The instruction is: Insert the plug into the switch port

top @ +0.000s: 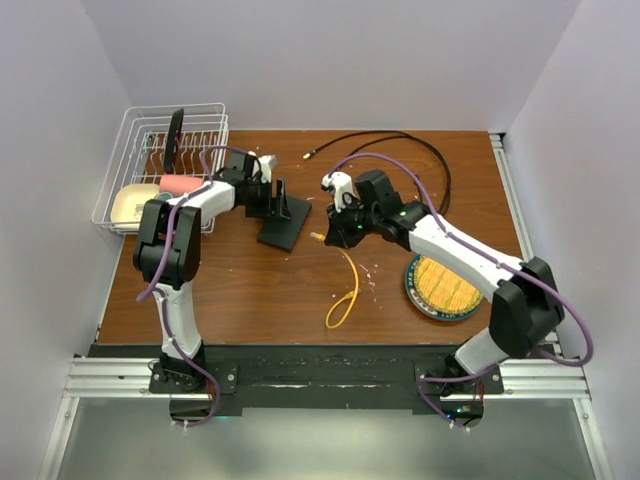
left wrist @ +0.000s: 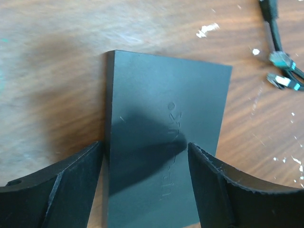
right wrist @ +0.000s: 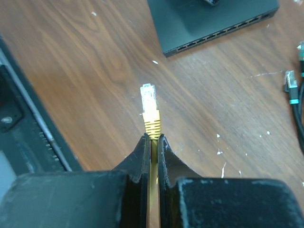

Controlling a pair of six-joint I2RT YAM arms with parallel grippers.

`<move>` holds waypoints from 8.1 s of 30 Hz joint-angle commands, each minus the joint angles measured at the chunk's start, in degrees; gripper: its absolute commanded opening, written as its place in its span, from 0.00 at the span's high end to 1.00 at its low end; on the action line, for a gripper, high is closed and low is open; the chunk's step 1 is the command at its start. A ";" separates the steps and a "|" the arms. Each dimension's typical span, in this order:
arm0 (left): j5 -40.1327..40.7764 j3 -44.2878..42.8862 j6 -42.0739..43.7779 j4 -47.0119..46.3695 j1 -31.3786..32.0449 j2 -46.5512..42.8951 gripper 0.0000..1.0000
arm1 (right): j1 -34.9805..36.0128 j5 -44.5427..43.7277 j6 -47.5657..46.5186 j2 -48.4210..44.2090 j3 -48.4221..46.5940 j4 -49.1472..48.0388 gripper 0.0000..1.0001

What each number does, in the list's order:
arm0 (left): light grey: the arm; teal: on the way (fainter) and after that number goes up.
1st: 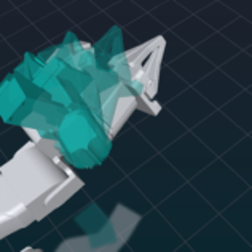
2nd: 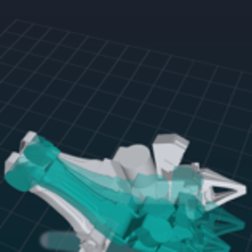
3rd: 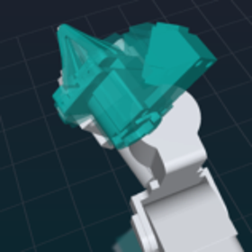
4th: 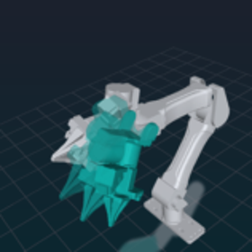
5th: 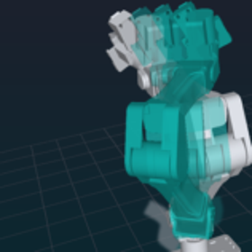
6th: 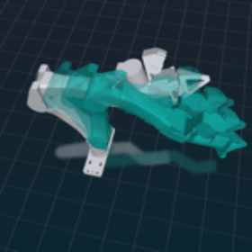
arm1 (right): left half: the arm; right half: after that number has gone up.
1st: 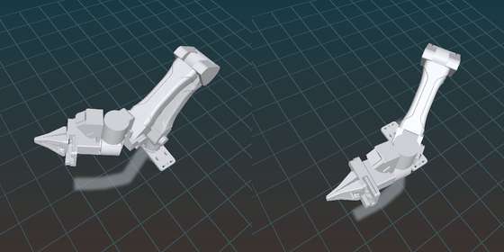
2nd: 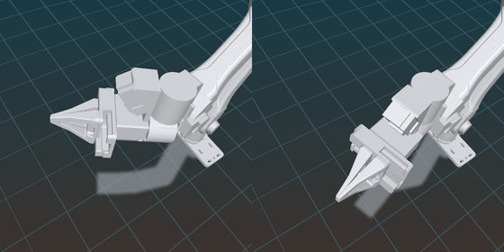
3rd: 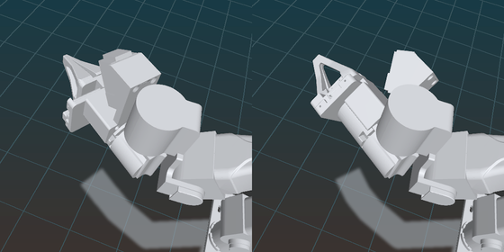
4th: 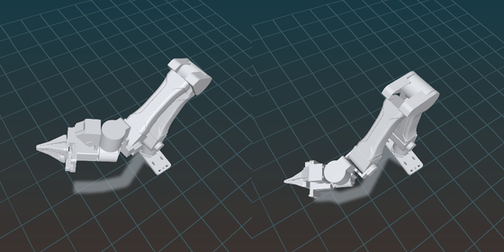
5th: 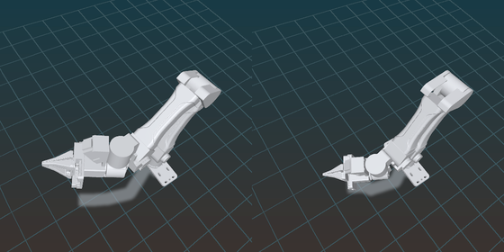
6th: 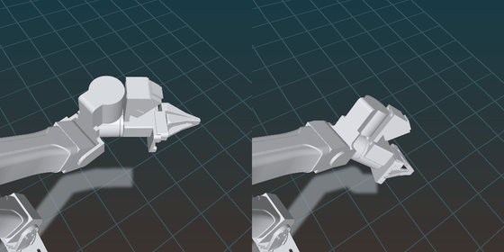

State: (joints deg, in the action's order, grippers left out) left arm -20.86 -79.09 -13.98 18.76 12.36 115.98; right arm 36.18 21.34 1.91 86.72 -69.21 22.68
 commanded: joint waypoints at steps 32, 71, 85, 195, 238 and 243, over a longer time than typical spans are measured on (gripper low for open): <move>-9.19 -3.34 2.73 -4.18 9.09 2.14 0.20 | 0.82 -20.02 -3.32 4.51 14.89 -15.73 1.00; -8.06 -1.07 -0.35 -3.39 6.71 -1.37 0.08 | 4.24 -18.36 -2.35 10.58 15.24 -24.17 1.00; -10.95 2.19 -0.70 -4.44 6.54 -1.20 0.25 | 4.95 -17.48 -2.35 9.09 16.30 -24.78 1.00; -14.73 2.71 -2.11 -4.17 6.54 0.65 0.30 | 8.64 -24.95 -0.24 7.32 17.44 -22.85 1.00; -16.58 3.68 -1.58 -4.53 6.54 0.65 0.30 | 9.17 -25.65 -0.77 6.63 17.09 -24.17 1.00; -16.58 3.77 -1.58 -4.61 6.54 0.82 0.30 | 9.26 -26.00 -0.86 5.66 17.53 -24.17 1.00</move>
State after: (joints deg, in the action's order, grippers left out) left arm -34.79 -76.03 -15.44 14.44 18.81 116.40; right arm 44.95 -3.75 1.50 95.77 -51.13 0.99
